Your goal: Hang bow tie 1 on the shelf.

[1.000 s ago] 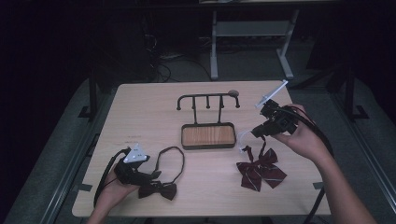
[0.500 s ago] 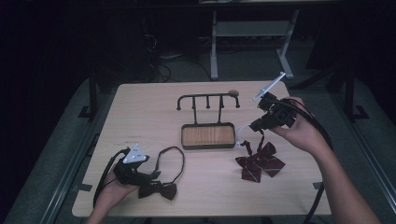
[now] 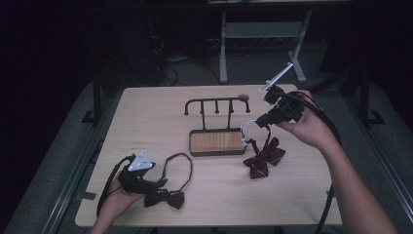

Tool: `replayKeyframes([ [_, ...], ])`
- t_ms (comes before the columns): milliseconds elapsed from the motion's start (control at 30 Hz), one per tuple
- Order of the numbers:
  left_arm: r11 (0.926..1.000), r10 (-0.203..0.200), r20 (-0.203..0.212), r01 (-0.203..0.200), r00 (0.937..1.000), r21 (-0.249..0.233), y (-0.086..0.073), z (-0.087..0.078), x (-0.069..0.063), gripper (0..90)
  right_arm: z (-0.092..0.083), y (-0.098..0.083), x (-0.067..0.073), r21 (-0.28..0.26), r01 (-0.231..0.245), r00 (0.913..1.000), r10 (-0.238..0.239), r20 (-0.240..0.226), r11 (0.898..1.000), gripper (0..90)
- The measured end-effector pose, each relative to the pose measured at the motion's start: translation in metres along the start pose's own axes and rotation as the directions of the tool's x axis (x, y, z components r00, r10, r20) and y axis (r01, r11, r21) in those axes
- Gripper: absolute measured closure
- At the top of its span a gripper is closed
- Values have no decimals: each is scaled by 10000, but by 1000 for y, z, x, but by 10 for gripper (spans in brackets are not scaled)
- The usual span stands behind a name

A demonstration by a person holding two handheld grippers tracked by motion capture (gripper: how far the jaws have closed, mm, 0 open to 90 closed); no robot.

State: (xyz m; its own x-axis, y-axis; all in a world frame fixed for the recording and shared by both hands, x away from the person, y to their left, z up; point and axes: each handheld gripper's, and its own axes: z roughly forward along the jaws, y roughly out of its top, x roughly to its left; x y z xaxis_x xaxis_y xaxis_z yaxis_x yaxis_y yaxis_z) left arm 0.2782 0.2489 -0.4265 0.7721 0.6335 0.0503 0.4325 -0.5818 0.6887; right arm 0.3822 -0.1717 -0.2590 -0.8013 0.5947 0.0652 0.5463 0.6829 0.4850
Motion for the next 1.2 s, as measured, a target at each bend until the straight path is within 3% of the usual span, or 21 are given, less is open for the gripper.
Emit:
replayKeyframes([
  [500, 10000, -43, 14, 43, 10000, -4, 0, -1, 0, 257, 1, 27, -18, 97, -508, 9984, 505, 269, 9987, 851],
  [1200, 9999, -109, 45, 109, 9999, -10, -1, -1, 2, 257, 15, 39, -51, 50, -1485, 9884, 1482, 328, 9889, 846],
])
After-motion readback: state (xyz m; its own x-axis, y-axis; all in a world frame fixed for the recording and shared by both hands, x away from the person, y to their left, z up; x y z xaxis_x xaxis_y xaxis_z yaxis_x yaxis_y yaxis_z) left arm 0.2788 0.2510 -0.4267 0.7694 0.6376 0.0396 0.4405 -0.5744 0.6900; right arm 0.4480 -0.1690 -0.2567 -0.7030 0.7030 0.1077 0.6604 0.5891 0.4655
